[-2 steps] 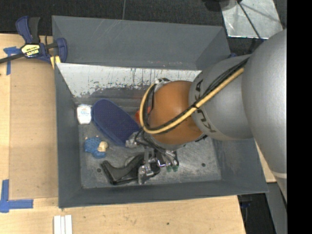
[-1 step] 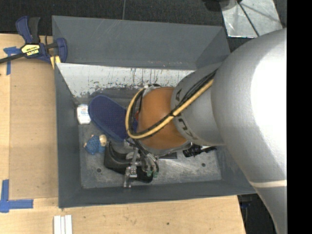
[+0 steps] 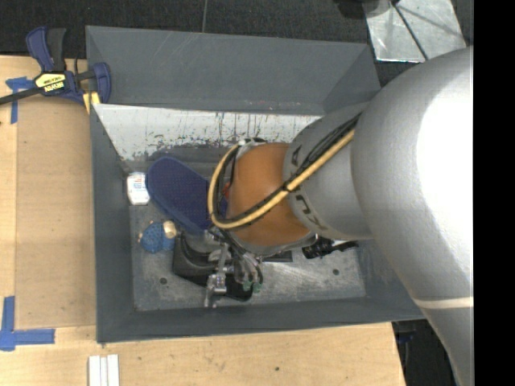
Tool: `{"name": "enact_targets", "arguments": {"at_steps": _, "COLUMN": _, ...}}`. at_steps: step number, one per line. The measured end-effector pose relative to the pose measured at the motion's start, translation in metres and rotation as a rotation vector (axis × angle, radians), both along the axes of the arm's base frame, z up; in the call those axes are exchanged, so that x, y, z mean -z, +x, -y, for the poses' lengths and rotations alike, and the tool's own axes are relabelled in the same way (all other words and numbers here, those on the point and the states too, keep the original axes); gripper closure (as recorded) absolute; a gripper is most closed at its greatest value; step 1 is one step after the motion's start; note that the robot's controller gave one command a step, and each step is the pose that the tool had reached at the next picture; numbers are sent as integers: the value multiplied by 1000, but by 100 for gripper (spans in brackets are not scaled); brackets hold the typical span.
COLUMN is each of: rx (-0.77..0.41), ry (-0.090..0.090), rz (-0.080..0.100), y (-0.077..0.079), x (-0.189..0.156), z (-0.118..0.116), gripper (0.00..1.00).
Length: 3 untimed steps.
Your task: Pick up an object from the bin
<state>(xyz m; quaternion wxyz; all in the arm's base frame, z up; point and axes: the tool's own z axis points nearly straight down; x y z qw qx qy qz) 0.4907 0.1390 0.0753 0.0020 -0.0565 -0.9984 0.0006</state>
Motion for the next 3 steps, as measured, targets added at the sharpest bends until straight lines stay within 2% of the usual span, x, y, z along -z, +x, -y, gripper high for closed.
{"name": "enact_targets", "arguments": {"at_steps": 1, "rx": 0, "ry": 3, "rz": 14, "y": 4, "x": -3, "z": -1, "gripper": 100}}
{"name": "enact_targets", "arguments": {"at_steps": 2, "rx": -3, "ry": 2, "rz": 7, "y": 4, "x": -6, "z": -1, "gripper": 100}}
{"name": "enact_targets", "arguments": {"at_steps": 3, "rx": -6, "ry": 1, "rz": 5, "y": 4, "x": -58, "z": 0, "gripper": 100}}
